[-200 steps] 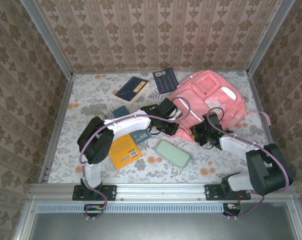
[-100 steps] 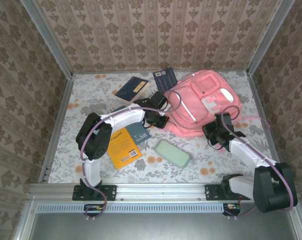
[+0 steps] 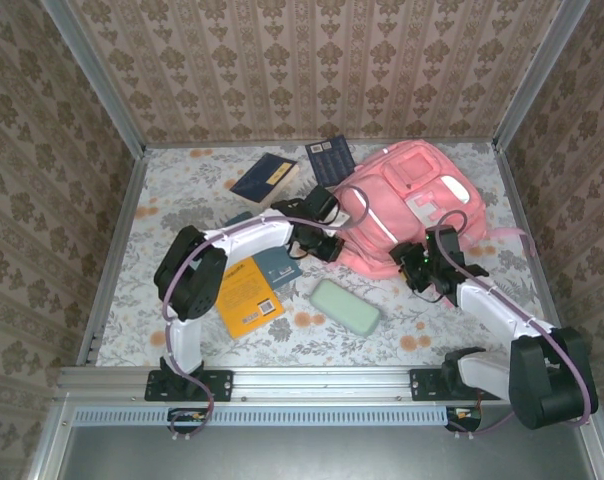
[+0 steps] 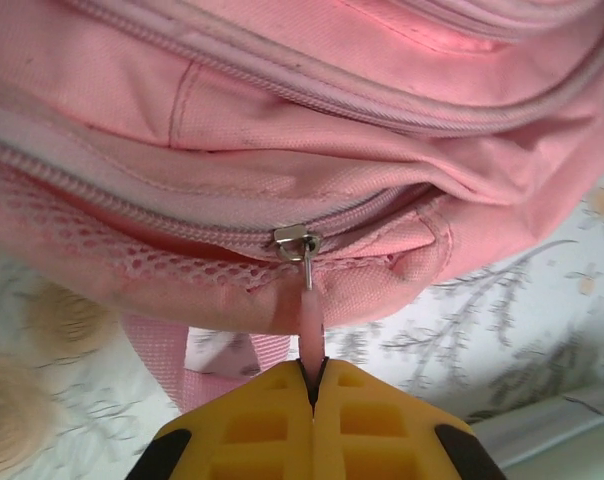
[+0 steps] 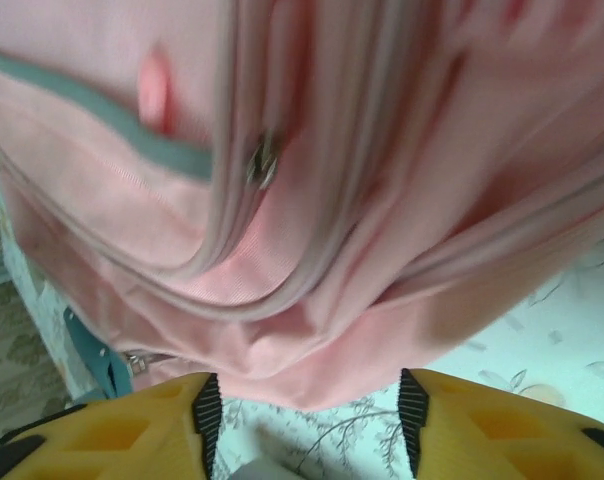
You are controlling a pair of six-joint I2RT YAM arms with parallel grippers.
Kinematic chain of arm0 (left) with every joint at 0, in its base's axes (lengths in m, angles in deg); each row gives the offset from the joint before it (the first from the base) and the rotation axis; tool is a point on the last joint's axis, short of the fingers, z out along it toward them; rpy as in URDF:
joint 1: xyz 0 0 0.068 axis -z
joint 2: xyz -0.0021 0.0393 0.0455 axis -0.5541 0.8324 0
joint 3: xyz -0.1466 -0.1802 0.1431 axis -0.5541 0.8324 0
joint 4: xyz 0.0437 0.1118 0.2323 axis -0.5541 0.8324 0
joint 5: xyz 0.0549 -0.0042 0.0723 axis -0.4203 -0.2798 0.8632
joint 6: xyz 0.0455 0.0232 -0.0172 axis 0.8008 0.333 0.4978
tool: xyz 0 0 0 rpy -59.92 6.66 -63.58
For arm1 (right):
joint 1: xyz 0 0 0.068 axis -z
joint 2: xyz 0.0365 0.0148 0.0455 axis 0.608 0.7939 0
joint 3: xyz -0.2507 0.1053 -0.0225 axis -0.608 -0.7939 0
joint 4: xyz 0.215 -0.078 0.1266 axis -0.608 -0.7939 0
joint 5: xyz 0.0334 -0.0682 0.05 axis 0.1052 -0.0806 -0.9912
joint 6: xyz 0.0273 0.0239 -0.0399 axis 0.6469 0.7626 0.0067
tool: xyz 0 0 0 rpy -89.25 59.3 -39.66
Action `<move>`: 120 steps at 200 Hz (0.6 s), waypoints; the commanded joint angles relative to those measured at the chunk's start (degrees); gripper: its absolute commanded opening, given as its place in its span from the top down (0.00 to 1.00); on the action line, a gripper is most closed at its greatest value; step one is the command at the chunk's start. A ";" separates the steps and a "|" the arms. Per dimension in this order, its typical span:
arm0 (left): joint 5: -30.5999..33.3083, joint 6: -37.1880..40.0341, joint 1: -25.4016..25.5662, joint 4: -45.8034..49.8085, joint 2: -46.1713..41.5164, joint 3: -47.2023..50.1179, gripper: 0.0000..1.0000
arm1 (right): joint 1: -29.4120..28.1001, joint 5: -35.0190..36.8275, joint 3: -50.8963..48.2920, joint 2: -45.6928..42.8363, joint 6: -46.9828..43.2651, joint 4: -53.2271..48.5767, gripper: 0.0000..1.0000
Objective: Pack the student bag
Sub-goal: Unzip the student bag at the top-center of the table.
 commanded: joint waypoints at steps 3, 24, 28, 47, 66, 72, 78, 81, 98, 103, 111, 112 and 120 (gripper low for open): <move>-3.98 -1.40 2.45 -1.00 -2.10 -1.14 1.00 | -2.33 -1.41 -4.39 0.67 6.68 4.99 0.41; -4.65 -2.15 3.62 -1.76 -2.38 -0.69 1.00 | -3.74 -0.88 -5.71 2.47 8.90 8.04 0.36; -4.73 -2.26 3.73 -1.78 -2.42 -0.69 1.00 | -3.83 -0.95 -5.84 3.04 9.20 8.76 0.35; -5.25 -2.44 4.43 -1.88 -2.38 -0.66 1.00 | -4.18 -1.32 -6.54 5.81 11.19 13.00 0.34; -5.94 -2.27 4.78 -1.91 -2.30 -0.69 1.00 | -4.46 -0.08 -6.32 8.52 11.71 16.10 0.39; -5.91 -2.20 4.81 -1.79 -2.21 -0.59 1.00 | -4.48 0.37 -6.00 9.28 11.82 16.13 0.46; -5.86 -2.11 4.86 -1.68 -2.23 -0.46 1.00 | -4.43 0.83 -5.58 9.74 11.60 16.06 0.60; -5.67 -2.01 4.77 -1.51 -2.17 -0.49 1.00 | -4.40 1.04 -5.33 9.85 11.34 15.64 0.68; -2.46 -1.19 4.47 0.83 -1.49 -1.29 1.00 | -4.40 3.46 -2.94 8.41 8.99 8.96 1.00; -1.28 -0.84 4.25 1.85 -1.14 -1.61 1.00 | -4.38 4.42 -2.17 7.59 8.10 6.22 1.00; 0.40 -0.37 3.63 3.09 -0.75 -1.99 1.00 | -4.06 5.89 -1.14 5.95 6.61 2.10 1.00; 0.62 -0.35 3.52 3.18 -0.69 -2.00 1.00 | -3.99 6.06 -1.08 5.76 6.35 1.69 1.00; 2.57 -0.25 2.64 3.99 -0.48 -1.96 1.00 | -3.47 6.78 -0.73 4.08 4.77 -0.48 1.00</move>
